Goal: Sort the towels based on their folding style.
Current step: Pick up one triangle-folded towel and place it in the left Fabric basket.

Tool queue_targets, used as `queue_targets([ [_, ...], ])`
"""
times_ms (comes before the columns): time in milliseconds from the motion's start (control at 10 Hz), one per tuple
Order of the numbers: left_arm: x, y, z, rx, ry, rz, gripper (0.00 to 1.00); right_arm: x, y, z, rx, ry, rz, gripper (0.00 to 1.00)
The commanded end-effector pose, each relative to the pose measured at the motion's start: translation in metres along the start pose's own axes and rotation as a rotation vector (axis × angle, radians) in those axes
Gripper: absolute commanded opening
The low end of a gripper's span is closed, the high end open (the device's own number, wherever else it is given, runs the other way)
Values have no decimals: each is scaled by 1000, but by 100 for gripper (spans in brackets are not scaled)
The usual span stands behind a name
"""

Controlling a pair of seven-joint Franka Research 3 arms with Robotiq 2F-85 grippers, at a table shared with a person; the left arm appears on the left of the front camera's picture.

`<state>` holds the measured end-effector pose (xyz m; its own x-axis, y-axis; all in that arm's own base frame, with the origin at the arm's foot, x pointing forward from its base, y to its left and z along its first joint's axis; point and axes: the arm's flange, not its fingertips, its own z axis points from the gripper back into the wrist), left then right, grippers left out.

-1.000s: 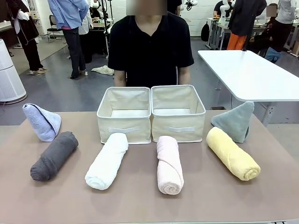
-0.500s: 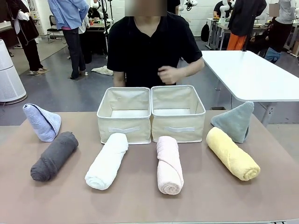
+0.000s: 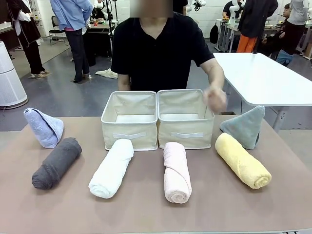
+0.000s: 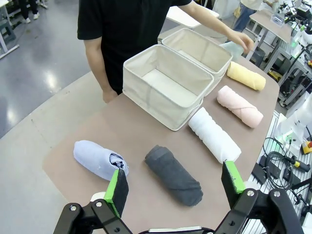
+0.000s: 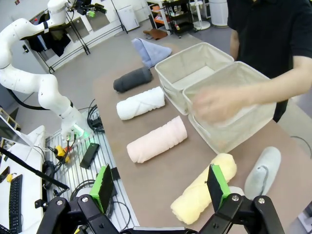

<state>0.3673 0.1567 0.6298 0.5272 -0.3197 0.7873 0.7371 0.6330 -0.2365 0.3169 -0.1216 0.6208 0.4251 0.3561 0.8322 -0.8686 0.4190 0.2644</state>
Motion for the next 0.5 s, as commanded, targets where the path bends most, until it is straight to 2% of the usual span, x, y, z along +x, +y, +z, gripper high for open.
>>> queue_targets([
  [0, 1, 0, 0, -9, -8, 2, 100, 0, 0, 0, 10, -10, 5, 100],
  [400, 0, 0, 0, 0, 0, 0, 100, 0, 0, 0, 10, -10, 5, 100],
])
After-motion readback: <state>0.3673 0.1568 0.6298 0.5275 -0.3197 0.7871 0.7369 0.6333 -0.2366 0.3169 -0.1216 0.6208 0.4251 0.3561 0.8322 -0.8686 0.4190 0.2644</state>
